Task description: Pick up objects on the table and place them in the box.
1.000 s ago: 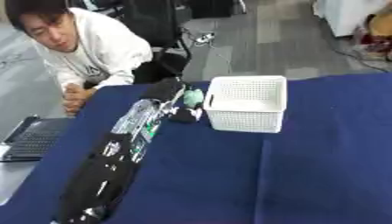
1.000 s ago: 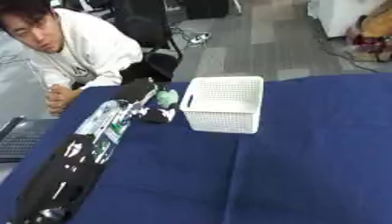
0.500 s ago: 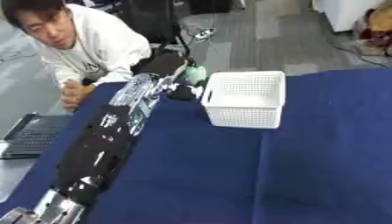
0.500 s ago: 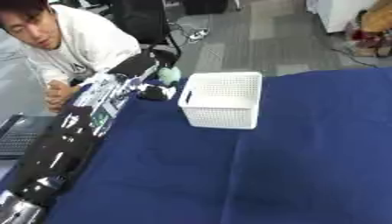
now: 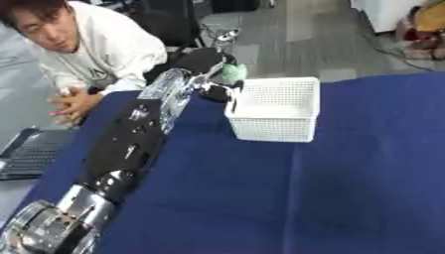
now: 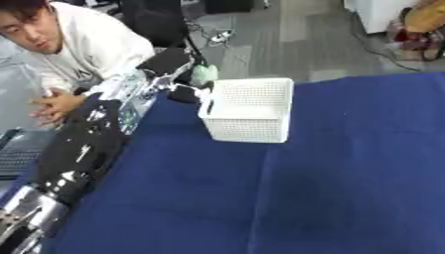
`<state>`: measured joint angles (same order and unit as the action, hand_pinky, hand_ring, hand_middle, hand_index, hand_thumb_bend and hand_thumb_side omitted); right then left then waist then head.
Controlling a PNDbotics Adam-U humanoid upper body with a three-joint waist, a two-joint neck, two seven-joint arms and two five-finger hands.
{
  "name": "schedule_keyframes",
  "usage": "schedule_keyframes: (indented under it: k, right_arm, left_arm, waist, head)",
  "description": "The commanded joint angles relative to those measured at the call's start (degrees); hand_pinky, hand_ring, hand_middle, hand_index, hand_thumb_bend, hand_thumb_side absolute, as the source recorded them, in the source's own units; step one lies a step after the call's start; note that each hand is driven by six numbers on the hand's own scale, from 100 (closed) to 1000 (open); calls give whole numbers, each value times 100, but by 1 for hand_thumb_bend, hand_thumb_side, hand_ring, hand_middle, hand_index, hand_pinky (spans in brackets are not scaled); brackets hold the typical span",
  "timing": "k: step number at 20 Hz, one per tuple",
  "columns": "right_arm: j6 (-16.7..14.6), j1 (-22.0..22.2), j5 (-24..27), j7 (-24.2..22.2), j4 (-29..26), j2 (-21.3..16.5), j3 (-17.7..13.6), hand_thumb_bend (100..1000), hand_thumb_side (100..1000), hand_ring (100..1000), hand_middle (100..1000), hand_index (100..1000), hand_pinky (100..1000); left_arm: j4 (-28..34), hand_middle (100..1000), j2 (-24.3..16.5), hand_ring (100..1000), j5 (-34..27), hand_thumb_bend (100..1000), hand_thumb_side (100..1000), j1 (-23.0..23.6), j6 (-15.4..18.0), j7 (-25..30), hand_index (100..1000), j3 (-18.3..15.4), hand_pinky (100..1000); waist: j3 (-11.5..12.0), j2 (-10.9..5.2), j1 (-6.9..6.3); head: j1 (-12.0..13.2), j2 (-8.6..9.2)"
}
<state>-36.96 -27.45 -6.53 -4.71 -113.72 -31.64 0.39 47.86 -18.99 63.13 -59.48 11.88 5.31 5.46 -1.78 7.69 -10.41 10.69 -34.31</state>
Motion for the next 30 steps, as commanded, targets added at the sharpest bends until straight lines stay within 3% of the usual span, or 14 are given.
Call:
schedule_keyframes:
  k: [1,16,22,23,26,27,28,29,30]
  right_arm:
    - [-3,-138,43,-21,-88,-22,-11,100,1000,266,309,573,100]
    - [10,-263,113,-110,-88,54,16,100,1000,269,311,573,100]
    - [15,-326,130,-160,-88,81,26,100,1000,268,310,573,100]
    - [16,-332,131,-170,-88,85,28,100,1000,268,309,574,100]
    - [22,-358,126,-196,-88,100,24,100,1000,269,310,573,100]
    - [24,-367,125,-199,-88,103,21,100,1000,269,310,573,100]
    - [27,-373,125,-202,-88,106,19,100,1000,268,309,573,100]
    - [30,-378,123,-208,-88,109,20,100,1000,268,309,574,100]
    - [33,-383,119,-216,-88,112,20,100,1000,268,309,574,100]
  left_arm:
    - [-147,100,-38,100,62,100,480,-233,184,-95,245,-92,100]
    - [-951,122,176,100,235,100,532,-614,978,-536,281,-253,100]
    - [-1353,141,222,100,465,100,538,-741,1031,-861,313,-403,100]
    - [-1401,196,230,100,508,100,498,-761,1031,-913,386,-428,100]
    - [-1532,356,246,213,672,100,476,-811,1027,-1007,501,-490,100]
    - [-1572,493,248,391,730,172,520,-825,1030,-1014,617,-507,174]
    - [-1612,556,251,469,789,230,560,-838,1021,-1009,670,-524,283]
    - [-1655,700,255,626,848,346,660,-851,1004,-994,770,-541,492]
    - [-1685,684,260,608,897,334,644,-865,988,-984,759,-560,469]
  waist:
    - [-15,-65,59]
    - [-150,-34,35]
    - [-212,3,26]
    - [-221,10,26]
    - [-247,26,22]
    - [-256,32,19]
    - [-263,36,17]
    - [-269,39,15]
    - [-274,42,13]
  head:
    - [100,17]
    - [147,139]
    - [179,165]
    - [184,170]
    - [206,169]
    - [213,172]
    - [215,174]
    - [216,174]
    - [217,173]
